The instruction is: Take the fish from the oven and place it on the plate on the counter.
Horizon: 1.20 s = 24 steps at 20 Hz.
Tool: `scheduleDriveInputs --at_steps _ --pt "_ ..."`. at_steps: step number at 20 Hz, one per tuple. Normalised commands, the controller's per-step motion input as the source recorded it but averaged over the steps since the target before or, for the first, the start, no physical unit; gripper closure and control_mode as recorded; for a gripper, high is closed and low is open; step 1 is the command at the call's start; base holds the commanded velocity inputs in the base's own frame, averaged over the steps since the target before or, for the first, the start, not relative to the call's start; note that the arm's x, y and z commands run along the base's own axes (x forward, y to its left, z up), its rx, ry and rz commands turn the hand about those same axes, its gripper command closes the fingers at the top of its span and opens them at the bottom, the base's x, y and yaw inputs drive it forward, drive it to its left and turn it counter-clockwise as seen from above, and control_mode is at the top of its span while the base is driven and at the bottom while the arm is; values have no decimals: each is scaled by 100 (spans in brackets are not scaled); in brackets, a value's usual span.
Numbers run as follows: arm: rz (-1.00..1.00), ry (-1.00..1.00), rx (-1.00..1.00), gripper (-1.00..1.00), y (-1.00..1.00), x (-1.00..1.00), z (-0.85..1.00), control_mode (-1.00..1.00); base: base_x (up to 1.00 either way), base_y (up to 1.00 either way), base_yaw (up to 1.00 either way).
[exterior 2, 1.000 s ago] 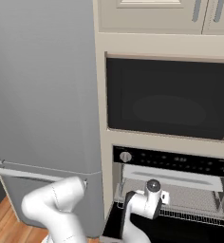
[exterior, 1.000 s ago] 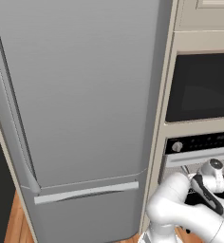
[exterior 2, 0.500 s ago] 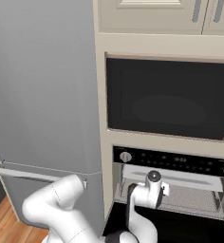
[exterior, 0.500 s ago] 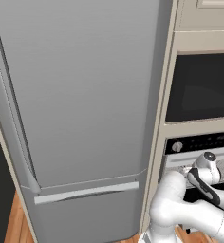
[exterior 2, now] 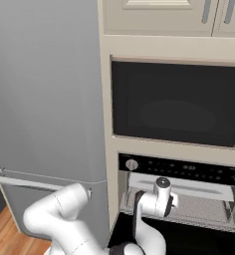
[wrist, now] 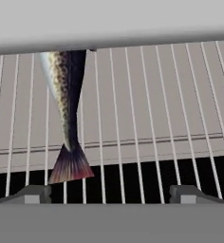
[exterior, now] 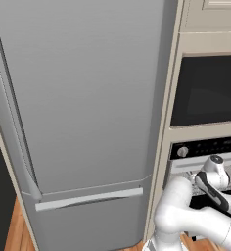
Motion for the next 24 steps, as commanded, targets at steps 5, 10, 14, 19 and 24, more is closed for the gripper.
scheduleDriveInputs --at_steps 5,10,14,19,24 --pt "0 0 0 -100 -29 -100 -100 -100 0 0 0" --pt "0 0 0 -100 -33 -100 -100 -100 0 0 0" --pt "0 0 0 -100 -38 -100 -100 -100 0 0 0" --pt "0 0 0 -100 -42 -100 -100 -100 0 0 0" --pt "0 5 0 -100 -44 -100 -95 -100 0 0 0"
